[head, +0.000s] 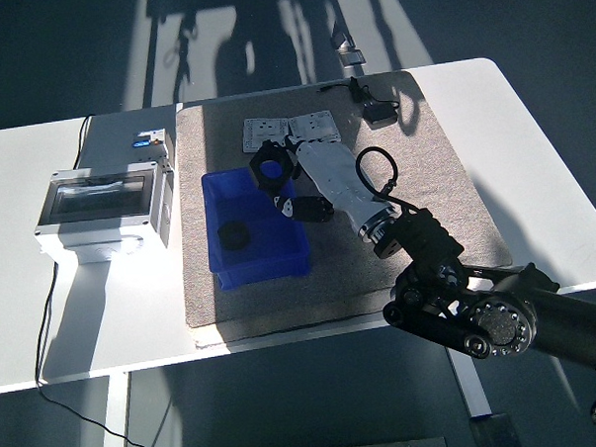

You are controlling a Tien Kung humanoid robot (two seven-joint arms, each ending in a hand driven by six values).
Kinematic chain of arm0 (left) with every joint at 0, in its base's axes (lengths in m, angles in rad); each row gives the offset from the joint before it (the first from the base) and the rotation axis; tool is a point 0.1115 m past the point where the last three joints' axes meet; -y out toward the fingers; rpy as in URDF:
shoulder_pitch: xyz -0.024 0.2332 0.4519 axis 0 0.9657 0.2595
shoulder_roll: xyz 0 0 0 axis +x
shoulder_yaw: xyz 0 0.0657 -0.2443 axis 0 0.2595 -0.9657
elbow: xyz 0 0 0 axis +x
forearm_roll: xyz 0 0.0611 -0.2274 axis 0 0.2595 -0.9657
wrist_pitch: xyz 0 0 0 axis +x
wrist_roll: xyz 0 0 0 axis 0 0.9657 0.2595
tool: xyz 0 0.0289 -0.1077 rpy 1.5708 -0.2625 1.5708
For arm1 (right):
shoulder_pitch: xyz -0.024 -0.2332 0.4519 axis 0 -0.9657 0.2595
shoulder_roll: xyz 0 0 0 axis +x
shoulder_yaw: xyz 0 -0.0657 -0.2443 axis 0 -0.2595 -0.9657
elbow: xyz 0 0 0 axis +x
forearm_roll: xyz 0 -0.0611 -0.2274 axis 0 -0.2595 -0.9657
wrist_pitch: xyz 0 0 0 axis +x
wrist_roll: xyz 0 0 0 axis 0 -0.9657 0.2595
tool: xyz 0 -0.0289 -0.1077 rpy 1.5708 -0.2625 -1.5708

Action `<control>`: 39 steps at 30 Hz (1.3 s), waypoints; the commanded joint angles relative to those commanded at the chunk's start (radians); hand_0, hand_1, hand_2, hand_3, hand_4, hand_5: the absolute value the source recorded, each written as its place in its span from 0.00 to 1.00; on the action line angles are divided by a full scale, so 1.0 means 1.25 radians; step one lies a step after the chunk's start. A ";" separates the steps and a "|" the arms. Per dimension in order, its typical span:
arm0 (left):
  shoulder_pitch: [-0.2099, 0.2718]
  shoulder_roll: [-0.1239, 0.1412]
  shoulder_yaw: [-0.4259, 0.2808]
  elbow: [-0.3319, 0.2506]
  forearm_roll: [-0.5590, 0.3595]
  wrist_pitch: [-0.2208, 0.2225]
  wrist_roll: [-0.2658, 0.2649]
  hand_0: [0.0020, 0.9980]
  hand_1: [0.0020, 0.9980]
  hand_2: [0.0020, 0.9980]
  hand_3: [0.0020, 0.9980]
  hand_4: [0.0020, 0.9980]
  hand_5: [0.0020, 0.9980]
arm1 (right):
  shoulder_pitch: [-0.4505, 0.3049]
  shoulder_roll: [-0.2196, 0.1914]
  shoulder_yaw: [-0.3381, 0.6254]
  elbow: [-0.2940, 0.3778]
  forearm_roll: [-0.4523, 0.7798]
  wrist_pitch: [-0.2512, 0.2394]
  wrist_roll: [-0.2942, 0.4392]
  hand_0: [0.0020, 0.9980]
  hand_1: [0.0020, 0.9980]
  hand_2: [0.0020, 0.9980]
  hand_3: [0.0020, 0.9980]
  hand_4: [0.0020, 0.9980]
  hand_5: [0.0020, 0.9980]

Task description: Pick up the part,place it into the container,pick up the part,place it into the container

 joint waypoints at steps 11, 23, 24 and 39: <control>0.000 0.003 0.000 0.000 -0.007 0.003 -0.004 0.70 0.71 0.73 0.64 1.00 1.00 | 0.003 0.008 -0.035 -0.038 -0.057 0.105 -0.069 1.00 1.00 0.99 1.00 0.83 0.44; 0.000 0.003 0.001 0.000 -0.005 0.005 -0.007 0.70 0.71 0.73 0.64 1.00 1.00 | -0.036 -0.012 0.028 -0.007 -0.061 0.061 -0.027 1.00 1.00 1.00 1.00 0.97 0.60; -0.001 0.002 0.001 0.000 -0.004 0.006 -0.007 0.70 0.71 0.73 0.64 1.00 1.00 | -0.050 -0.019 0.045 0.006 -0.049 0.046 -0.015 1.00 1.00 1.00 1.00 0.97 0.60; 0.005 0.001 0.035 0.000 -0.092 0.042 -0.029 0.70 0.71 0.73 0.65 0.99 1.00 | -0.408 -0.176 0.460 0.137 0.363 0.012 0.335 0.91 0.90 0.89 0.98 0.90 0.56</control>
